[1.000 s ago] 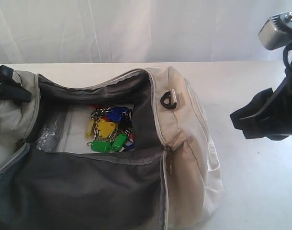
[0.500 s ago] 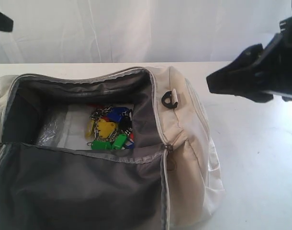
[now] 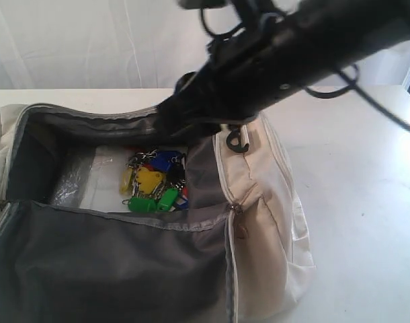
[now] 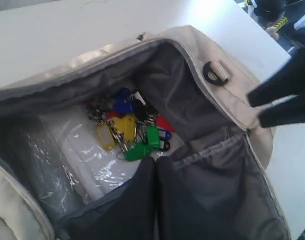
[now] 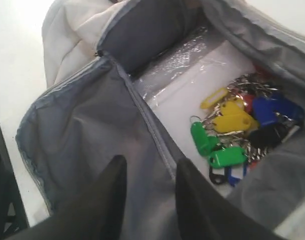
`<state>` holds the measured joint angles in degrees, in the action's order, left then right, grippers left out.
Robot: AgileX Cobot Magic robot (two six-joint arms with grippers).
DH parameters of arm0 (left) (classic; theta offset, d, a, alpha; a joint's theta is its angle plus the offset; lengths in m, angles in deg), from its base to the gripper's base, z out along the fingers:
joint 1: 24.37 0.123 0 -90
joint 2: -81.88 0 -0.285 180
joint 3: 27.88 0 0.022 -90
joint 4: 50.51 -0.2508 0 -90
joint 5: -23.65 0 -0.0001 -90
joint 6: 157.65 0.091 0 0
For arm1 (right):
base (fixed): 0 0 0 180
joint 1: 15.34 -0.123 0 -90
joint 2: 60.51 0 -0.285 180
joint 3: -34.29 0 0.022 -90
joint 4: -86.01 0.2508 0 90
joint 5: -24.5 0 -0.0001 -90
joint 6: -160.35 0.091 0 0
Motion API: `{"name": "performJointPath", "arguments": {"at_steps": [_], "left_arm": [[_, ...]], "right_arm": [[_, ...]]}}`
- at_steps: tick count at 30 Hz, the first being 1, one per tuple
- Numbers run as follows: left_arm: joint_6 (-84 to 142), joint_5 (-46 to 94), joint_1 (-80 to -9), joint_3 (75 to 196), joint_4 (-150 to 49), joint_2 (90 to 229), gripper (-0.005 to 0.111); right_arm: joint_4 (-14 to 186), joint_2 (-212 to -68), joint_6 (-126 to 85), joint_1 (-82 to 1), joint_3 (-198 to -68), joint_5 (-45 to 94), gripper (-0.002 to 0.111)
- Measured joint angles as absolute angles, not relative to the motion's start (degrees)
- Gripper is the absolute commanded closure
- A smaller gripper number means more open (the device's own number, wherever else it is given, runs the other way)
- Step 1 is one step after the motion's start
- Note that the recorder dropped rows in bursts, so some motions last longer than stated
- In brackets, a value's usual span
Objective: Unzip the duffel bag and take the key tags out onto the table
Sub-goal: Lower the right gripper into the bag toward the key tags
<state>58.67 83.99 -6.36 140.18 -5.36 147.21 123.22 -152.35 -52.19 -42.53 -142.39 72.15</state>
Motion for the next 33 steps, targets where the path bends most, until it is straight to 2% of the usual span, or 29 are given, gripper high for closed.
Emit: {"name": "performJointPath", "arguments": {"at_steps": [6, 9, 12, 14, 17, 21, 27, 33], "left_arm": [[64.1, 74.9, -7.2, 119.0, -5.1, 133.8, 0.107], [65.4, 71.6, -10.3, 114.0, -5.1, 133.5, 0.107], [65.6, 71.1, -12.0, 113.6, -4.9, 133.4, 0.107], [65.8, 71.0, -12.2, 113.6, -4.7, 133.4, 0.107], [65.9, 71.0, -12.2, 113.6, -4.7, 133.4, 0.107], [65.9, 71.0, -12.2, 113.6, -4.7, 133.4, 0.107], [65.9, 71.0, -12.2, 113.6, -4.6, 133.4, 0.107], [65.9, 71.0, -12.2, 113.6, -4.2, 133.4, 0.107]], "right_arm": [[117.9, -172.6, -47.6, -46.2, -153.5, 71.8, 0.082], [111.3, -180.6, -41.3, -46.2, -155.8, 72.0, 0.066], [96.0, -184.4, -29.3, -46.2, -157.1, 73.0, 0.049], [87.6, -184.6, -23.2, -46.2, -157.6, 74.3, 0.044], [85.2, -184.6, -20.7, -45.0, -158.6, 75.5, 0.044], [93.5, -184.3, -25.6, -44.6, -160.0, 74.7, 0.044], [102.1, -183.4, -34.3, -48.0, -164.5, 68.9, 0.036], [101.0, -187.3, -34.7, -49.3, -169.3, 70.3, 0.035]]}}
